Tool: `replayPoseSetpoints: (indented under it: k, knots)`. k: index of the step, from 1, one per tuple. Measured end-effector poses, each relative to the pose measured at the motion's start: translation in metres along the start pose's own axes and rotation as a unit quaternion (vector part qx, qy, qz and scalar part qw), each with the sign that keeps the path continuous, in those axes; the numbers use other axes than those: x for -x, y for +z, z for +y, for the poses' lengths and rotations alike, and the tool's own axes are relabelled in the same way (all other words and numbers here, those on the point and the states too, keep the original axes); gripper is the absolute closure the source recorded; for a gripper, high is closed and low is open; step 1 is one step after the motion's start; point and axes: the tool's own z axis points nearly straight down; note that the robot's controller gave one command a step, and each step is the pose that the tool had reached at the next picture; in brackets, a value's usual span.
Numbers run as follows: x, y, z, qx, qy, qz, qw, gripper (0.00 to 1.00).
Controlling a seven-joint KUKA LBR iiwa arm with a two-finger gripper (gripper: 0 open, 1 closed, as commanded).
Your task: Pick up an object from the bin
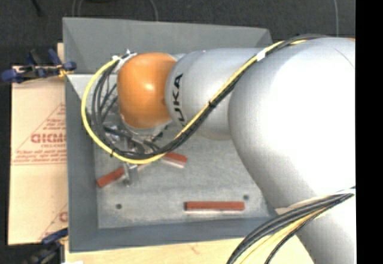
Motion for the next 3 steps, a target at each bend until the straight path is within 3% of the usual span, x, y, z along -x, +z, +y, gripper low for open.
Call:
replayPoseSetpoints:
  k: [1,2,3]
  knots:
    - [-0.057,0.002,0.02,0.001,0.013,-0.0001,0.9999,1.0]
    - [-0.057,0.002,0.02,0.001,0.014,-0.0001,0.9999,1.0]
    - [-0.061,-0.144,0.016,0.0,0.027,-0.0016,0.9996,1.0]
